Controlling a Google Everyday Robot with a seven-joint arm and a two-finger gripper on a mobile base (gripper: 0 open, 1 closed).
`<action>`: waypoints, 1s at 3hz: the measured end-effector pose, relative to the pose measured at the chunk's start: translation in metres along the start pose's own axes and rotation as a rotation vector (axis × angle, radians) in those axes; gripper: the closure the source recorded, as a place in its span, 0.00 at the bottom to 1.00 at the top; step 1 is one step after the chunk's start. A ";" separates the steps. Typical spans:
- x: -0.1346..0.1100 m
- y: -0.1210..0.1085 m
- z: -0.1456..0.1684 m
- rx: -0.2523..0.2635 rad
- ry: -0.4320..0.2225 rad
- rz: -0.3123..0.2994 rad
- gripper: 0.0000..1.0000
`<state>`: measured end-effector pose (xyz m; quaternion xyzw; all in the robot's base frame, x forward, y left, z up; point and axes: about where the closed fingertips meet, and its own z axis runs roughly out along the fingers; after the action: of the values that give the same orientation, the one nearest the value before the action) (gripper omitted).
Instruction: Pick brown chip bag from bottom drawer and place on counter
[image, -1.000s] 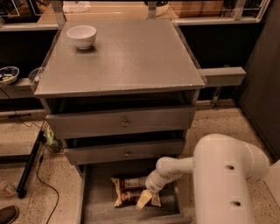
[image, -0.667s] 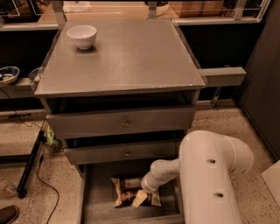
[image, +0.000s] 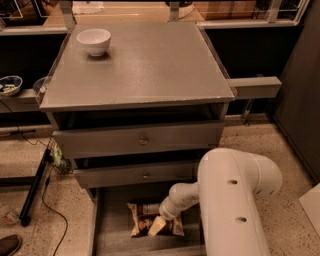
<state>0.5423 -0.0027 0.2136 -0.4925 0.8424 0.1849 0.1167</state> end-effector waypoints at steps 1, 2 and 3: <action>-0.004 -0.008 0.021 -0.029 -0.014 0.025 0.00; 0.003 -0.006 0.032 -0.053 -0.001 0.028 0.00; 0.015 -0.003 0.050 -0.084 0.018 0.050 0.00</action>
Offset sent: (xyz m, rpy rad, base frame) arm 0.0145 0.0084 -0.0261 0.0414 0.0422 -0.0229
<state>0.5386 0.0057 0.1618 -0.4774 0.8470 0.2184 0.0836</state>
